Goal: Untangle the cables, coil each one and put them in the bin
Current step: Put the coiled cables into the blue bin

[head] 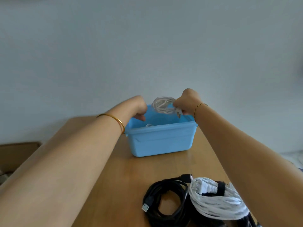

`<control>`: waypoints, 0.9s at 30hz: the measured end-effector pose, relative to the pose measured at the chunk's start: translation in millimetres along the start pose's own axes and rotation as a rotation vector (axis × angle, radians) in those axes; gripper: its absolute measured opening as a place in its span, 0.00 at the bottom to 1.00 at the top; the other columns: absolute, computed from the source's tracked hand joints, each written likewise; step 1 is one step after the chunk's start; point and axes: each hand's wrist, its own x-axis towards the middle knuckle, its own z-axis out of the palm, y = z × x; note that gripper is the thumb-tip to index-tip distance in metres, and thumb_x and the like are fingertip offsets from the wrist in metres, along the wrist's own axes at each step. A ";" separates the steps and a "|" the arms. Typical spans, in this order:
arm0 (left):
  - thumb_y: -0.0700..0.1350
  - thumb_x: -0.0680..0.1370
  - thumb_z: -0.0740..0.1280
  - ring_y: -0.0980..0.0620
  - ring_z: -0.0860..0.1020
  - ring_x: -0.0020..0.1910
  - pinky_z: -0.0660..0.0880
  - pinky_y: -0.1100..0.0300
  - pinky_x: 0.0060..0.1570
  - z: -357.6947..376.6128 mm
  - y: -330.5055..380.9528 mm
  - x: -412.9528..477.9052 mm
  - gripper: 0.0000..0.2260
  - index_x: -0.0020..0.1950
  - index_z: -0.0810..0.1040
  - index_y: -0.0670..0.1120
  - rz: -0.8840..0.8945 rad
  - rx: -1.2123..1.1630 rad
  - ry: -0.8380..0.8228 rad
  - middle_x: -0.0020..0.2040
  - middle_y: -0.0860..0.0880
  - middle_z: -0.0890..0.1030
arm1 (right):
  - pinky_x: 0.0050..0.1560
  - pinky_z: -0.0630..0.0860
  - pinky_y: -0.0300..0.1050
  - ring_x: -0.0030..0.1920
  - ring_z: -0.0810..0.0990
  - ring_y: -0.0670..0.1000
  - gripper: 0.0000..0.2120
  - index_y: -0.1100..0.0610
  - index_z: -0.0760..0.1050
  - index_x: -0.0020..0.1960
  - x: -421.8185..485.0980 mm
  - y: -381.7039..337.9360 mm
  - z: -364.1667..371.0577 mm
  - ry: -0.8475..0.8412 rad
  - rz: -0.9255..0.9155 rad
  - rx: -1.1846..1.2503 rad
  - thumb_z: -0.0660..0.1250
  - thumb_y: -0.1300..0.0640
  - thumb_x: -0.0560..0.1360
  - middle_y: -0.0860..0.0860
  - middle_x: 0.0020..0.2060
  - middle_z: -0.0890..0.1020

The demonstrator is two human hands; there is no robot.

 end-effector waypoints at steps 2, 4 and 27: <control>0.34 0.80 0.59 0.50 0.76 0.32 0.76 0.62 0.29 -11.7 -4.3 4.7 0.13 0.36 0.72 0.41 0.053 -0.055 0.152 0.18 0.51 0.75 | 0.28 0.71 0.41 0.24 0.72 0.53 0.13 0.62 0.68 0.30 -3.6 -12.3 12.4 -0.176 0.020 -0.060 0.64 0.66 0.72 0.57 0.24 0.75; 0.33 0.79 0.58 0.48 0.79 0.35 0.77 0.63 0.26 -18.9 -7.3 -0.1 0.09 0.40 0.69 0.42 0.121 -0.076 0.263 0.30 0.44 0.78 | 0.25 0.71 0.39 0.21 0.72 0.51 0.16 0.60 0.67 0.29 -4.8 -25.0 28.9 -0.318 0.012 -0.147 0.66 0.63 0.74 0.53 0.18 0.73; 0.49 0.76 0.69 0.48 0.79 0.55 0.80 0.58 0.50 77.9 -45.8 -120.1 0.20 0.65 0.74 0.43 0.267 0.713 -0.559 0.61 0.48 0.76 | 0.46 0.82 0.49 0.52 0.82 0.52 0.15 0.59 0.74 0.62 -163.6 37.9 -45.5 -0.776 -0.030 -0.678 0.64 0.62 0.77 0.52 0.52 0.81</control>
